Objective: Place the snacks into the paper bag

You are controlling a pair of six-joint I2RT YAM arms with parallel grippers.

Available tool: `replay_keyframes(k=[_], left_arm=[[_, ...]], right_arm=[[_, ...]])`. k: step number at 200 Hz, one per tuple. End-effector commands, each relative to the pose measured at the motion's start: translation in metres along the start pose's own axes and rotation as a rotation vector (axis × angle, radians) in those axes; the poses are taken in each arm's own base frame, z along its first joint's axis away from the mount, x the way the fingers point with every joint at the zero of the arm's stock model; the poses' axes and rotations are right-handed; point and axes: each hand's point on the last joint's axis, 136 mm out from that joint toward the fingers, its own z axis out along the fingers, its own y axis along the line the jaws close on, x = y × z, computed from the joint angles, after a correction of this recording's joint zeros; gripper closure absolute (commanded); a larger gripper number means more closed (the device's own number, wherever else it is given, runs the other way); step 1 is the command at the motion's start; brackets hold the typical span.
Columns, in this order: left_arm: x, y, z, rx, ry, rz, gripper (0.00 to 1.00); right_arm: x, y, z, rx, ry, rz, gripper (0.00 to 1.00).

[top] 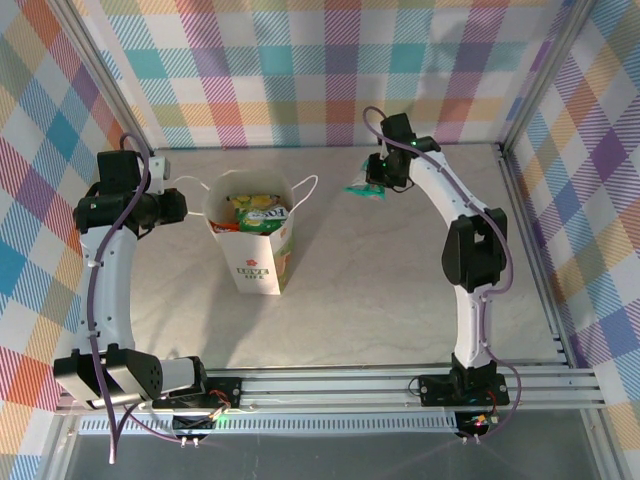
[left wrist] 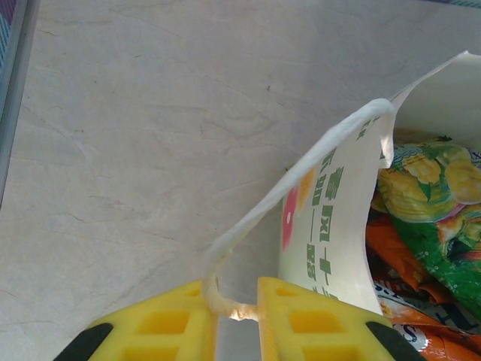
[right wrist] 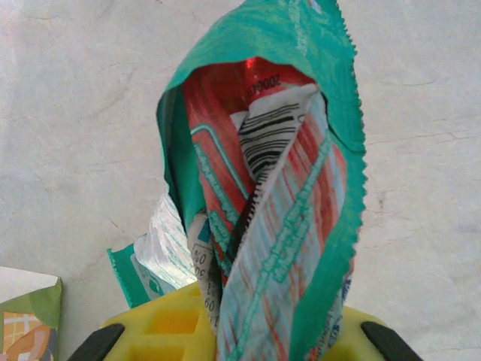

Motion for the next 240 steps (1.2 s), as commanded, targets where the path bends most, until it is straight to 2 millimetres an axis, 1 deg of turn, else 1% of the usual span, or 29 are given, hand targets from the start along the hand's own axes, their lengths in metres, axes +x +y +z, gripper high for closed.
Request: replay_keyframes(k=[1,59,104,127,166,209,240], left_arm=[[-0.001,0.004,-0.006,-0.005,0.005,0.009,0.79],[-0.005,-0.002,-0.017,0.017,-0.017,0.016,0.79],[-0.002,-0.008,-0.015,0.051,-0.014,0.048,0.78],[-0.001,-0.011,-0.016,0.069,-0.012,0.067,0.77],[-0.004,-0.021,-0.028,0.111,-0.034,0.097,0.75],[-0.003,-0.03,-0.035,0.144,-0.014,0.113,0.75],[-0.001,-0.026,-0.035,0.116,-0.016,0.128,0.75]], right_arm=[[-0.018,0.016,-0.04,-0.016,-0.109,-0.054,0.83],[-0.024,0.033,-0.087,0.004,-0.208,-0.137,0.83],[-0.026,0.049,-0.12,0.007,-0.29,-0.202,0.83],[-0.027,0.053,-0.134,0.012,-0.322,-0.22,0.83],[-0.03,0.062,-0.162,0.018,-0.394,-0.262,0.83],[-0.031,0.075,-0.186,0.004,-0.459,-0.296,0.83],[-0.034,0.089,-0.204,-0.002,-0.512,-0.336,0.83]])
